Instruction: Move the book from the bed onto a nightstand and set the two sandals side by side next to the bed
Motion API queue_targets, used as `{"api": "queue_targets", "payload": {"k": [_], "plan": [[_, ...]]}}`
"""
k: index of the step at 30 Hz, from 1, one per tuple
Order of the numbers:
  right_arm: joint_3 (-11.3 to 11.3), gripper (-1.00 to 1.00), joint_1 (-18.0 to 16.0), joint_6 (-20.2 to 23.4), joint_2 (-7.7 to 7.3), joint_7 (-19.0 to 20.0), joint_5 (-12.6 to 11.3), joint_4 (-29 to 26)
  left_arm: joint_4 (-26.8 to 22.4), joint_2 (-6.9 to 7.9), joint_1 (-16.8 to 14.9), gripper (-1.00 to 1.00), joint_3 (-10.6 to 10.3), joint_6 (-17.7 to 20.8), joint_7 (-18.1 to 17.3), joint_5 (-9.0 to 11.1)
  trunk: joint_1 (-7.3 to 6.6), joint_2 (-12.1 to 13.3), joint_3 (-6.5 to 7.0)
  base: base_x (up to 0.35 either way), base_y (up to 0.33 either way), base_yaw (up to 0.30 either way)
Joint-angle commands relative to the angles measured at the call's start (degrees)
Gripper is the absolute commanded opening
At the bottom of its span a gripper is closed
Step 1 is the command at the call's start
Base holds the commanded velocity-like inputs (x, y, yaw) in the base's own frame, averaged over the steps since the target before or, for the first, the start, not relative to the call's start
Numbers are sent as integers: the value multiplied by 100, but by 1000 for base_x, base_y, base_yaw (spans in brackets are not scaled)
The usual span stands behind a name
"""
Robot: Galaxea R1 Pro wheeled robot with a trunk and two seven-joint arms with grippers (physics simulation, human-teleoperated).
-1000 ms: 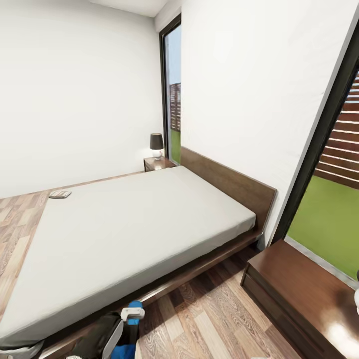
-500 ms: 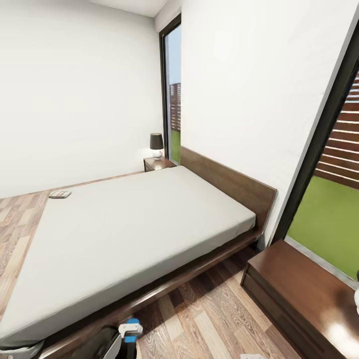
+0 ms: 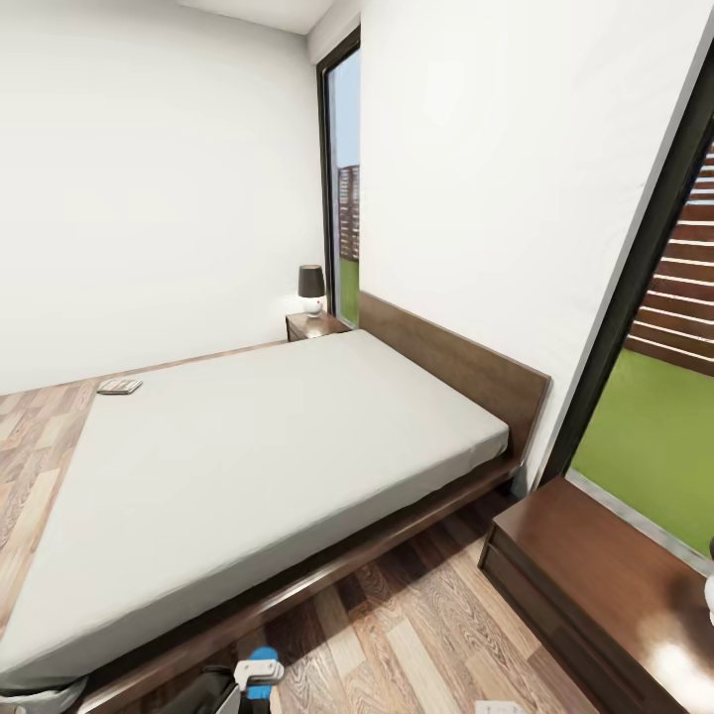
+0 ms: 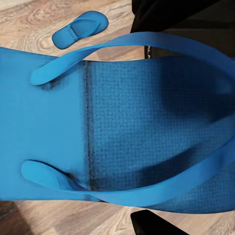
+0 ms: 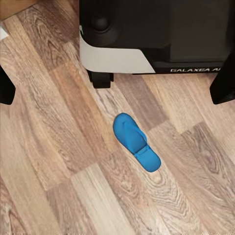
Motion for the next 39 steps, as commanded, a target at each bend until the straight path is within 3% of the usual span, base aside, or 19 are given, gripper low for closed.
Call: {"api": "queue_targets", "payload": {"k": [1, 7, 12, 18, 22, 25, 34, 39], "plan": [[31, 100, -1, 33, -1, -32, -31, -14, -9, 2, -1, -100, -18, 29, 11, 43, 1, -6, -8, 0, 0, 0], [41, 100, -25, 59, -3, -36, 12, -52, -8, 4, 1, -100, -11, 10, 1, 69, 1, -6, -8, 0, 0, 0], [43, 100, -176, 98, 3, -48, 199, -59, -14, 11, 0, -100, 0, 2, -8, 79, 111, -206, -98, 0, 0, 0], [48, 100, -347, 435, 5, -72, 410, -114, -26, 13, 0, -100, 4, -11, -10, 81, 243, -447, -205, 0, 0, 0], [45, 100, -464, 643, 6, -460, 435, -191, -23, 13, -2, -100, 5, -31, -10, 81, 330, -608, -277, 0, 0, 0], [50, 100, -527, 786, 102, -836, 435, -214, -17, 7, 0, -100, 5, -38, -10, 81, 396, -728, -331, 0, 0, 0], [99, 100, -656, 860, 334, -1014, 443, -224, -20, 19, -5, -100, 11, -41, -10, 81, 594, -1089, -493, 0, 0, 0], [442, 100, -696, 864, 482, -1022, 444, -224, -35, 18, -4, -100, 13, -41, -10, 81, 704, -1289, -582, 0, 0, 0]]}}
